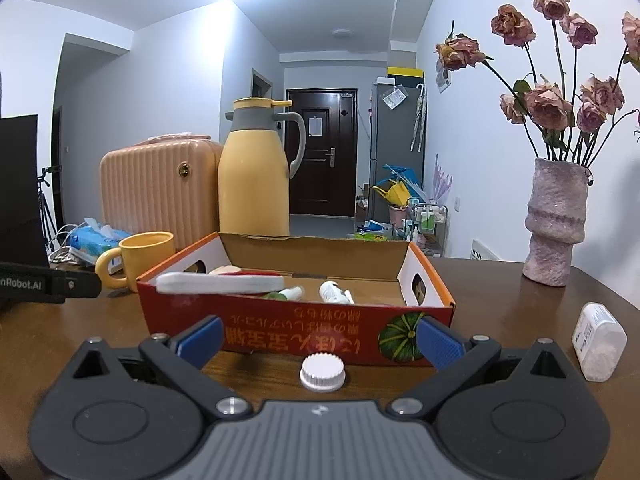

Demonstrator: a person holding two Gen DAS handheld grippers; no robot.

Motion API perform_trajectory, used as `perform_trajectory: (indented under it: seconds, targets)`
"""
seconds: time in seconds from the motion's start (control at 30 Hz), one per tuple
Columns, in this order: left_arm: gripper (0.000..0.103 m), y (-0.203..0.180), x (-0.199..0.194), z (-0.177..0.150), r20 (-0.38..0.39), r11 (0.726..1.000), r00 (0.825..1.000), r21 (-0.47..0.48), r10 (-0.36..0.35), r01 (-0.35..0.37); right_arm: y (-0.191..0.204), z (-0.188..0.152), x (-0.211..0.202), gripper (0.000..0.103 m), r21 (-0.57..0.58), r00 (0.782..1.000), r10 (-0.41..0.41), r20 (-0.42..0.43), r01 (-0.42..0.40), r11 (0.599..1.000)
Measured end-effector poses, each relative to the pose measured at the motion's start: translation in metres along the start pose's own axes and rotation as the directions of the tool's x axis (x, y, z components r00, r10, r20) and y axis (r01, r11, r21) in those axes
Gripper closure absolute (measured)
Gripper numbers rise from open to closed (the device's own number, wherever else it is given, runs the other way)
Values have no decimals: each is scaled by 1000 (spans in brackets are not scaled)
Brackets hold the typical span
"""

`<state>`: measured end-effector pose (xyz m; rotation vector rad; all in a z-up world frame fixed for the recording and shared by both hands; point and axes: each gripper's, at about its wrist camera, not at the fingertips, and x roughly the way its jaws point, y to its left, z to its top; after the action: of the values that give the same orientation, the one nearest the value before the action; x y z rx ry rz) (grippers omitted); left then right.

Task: Organize rigid objects
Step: 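Move the right tool to the purple cap while the left tool moves toward the white caps, then close the right tool on the purple cap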

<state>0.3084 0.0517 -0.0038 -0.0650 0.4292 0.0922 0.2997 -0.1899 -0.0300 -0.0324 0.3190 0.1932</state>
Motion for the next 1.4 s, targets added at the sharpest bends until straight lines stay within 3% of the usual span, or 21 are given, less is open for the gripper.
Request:
perform_trajectory:
  seconds: [0.67, 1.4]
  targets:
    - [0, 13, -19, -26, -38, 1000, 999, 12, 3, -2, 22, -26, -21, 0, -24, 997, 3, -71, -5, 1000]
    - [0, 29, -11, -27, -90, 1000, 996, -1, -1, 1, 48, -30, 26, 0, -23, 963, 68, -260, -76, 997]
